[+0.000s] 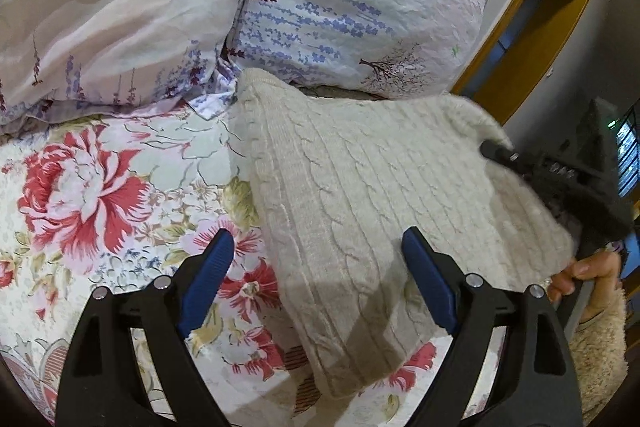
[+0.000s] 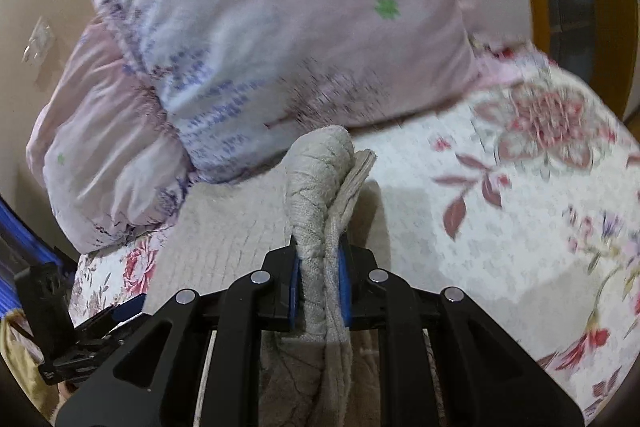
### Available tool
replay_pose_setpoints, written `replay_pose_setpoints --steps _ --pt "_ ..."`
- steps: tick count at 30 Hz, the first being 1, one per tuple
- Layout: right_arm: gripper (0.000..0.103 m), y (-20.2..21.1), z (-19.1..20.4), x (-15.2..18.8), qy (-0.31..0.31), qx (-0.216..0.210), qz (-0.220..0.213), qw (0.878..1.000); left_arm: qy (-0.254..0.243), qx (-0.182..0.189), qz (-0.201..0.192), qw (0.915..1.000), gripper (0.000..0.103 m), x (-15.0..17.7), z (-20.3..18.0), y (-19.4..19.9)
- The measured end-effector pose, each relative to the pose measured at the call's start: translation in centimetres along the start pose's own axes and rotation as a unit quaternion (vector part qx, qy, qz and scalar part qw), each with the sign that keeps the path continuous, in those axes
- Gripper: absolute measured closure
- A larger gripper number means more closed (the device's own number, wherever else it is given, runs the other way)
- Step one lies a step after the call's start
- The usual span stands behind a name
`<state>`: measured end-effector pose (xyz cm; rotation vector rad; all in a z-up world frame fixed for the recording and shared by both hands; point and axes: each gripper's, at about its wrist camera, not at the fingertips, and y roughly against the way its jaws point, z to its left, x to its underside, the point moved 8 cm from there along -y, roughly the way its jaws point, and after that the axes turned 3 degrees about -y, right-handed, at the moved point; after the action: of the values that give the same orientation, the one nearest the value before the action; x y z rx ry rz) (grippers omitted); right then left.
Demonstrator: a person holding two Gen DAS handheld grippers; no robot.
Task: Fold small clothes
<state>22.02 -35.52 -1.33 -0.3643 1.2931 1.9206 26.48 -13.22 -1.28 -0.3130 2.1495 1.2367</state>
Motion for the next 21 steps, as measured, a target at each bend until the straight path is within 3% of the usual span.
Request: replay_pose_setpoints --steps 6,12,17,21 --pt "0.082 -3.0 -3.7 1.7 -0.077 -0.015 0.054 0.995 0.001 0.004 0.003 1.0 0.017 0.3 -0.5 0.1" --pt "0.05 0.1 -4.8 1.4 -0.096 -0.018 0.038 0.994 0.033 0.035 0.016 0.9987 0.018 0.8 -0.6 0.8" --pt "0.048 3.2 -5.3 2.7 -0.104 -0.054 0.037 0.992 0.08 0.065 0.043 0.9938 0.019 2.1 -0.1 0.8" --pt "0.048 5.0 -4.5 4.6 -0.091 -0.081 0.046 0.991 0.101 0.085 0.065 0.9891 0.028 3.3 -0.2 0.7"
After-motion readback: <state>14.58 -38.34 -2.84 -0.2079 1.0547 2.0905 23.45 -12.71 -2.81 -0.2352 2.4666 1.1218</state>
